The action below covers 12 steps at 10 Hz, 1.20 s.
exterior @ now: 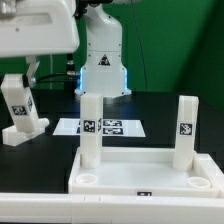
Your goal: Assemble desk
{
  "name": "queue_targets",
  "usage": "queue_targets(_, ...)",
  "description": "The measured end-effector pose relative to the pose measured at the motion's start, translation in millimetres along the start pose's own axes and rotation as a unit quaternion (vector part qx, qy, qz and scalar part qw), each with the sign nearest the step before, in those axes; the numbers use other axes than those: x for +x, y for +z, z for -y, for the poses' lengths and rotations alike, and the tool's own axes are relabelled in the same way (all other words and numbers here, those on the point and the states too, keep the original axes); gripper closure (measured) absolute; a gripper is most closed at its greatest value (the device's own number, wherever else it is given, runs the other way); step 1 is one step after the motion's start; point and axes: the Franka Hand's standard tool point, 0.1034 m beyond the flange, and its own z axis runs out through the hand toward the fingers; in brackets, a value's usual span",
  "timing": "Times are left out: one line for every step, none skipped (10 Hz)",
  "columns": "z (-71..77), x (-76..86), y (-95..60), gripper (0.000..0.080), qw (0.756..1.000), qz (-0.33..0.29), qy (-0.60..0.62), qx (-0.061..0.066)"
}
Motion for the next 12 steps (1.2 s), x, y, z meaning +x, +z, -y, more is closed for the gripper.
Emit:
queue_targets(2.9, 0.3, -1.8, 0.0509, 0.999, -0.043, -0.003, -0.015)
queue_targets(-2.9, -4.5, 1.5, 0.0509, 0.998, -0.065, -0.007, -0.023)
queue_targets(-6.5, -3.5, 1.5, 0.0509, 0.996, -0.079, -0.005, -0.032)
queue_targets(-2.3, -2.4, 1.1, 0.0509, 0.996, -0.079, -0.002, -0.030)
queue_targets(18.3, 4.2, -3.2, 0.0509, 0.996, -0.086, 0.005, -0.023)
queue_targets(44.6, 15.1, -10.8, 0.0509, 0.996, -0.093, 0.005, -0.013)
queue_targets(67.9, 22.8, -13.5, 0.0509, 0.995, -0.099, 0.005, -0.007)
queue_targets(87.6, 27.8, -12.8, 0.0509, 0.995, -0.101, -0.005, -0.004)
queue_targets(94.8, 31.1, -10.7, 0.0509, 0.995, -0.101, -0.015, -0.006)
queue_targets(89.1, 29.9, -10.3, 0.0509, 0.995, -0.100, -0.012, -0.007)
queue_targets(88.1, 29.8, -10.1, 0.0509, 0.995, -0.100, -0.010, -0.008)
queue_targets(88.8, 29.7, -9.8, 0.0509, 0.995, -0.099, -0.011, -0.007)
